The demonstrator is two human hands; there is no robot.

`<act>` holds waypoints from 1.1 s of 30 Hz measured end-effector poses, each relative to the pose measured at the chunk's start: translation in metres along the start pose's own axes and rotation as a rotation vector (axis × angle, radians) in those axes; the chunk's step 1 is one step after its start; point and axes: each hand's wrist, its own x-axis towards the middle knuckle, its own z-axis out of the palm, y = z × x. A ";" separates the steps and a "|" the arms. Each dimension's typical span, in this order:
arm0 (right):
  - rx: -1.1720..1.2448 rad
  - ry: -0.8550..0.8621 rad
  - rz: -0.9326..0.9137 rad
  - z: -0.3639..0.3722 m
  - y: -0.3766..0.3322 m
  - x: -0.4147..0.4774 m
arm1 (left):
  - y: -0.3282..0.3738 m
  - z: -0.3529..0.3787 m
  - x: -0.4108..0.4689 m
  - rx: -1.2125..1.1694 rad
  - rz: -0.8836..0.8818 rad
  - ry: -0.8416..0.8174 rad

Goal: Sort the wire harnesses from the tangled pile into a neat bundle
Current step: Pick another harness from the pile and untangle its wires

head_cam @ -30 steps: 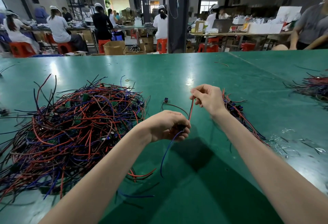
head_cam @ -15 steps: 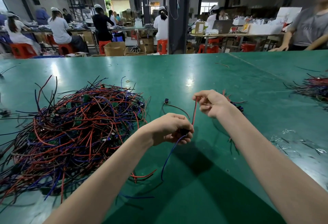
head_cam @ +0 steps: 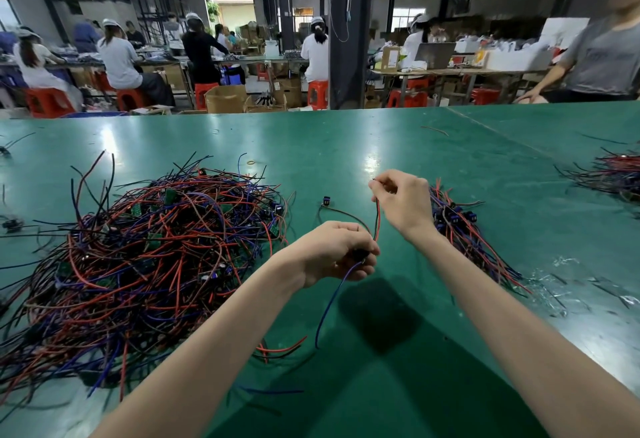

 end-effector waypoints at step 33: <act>0.773 -0.348 0.622 -0.005 -0.045 -0.098 | -0.015 -0.020 0.013 -0.199 0.071 0.187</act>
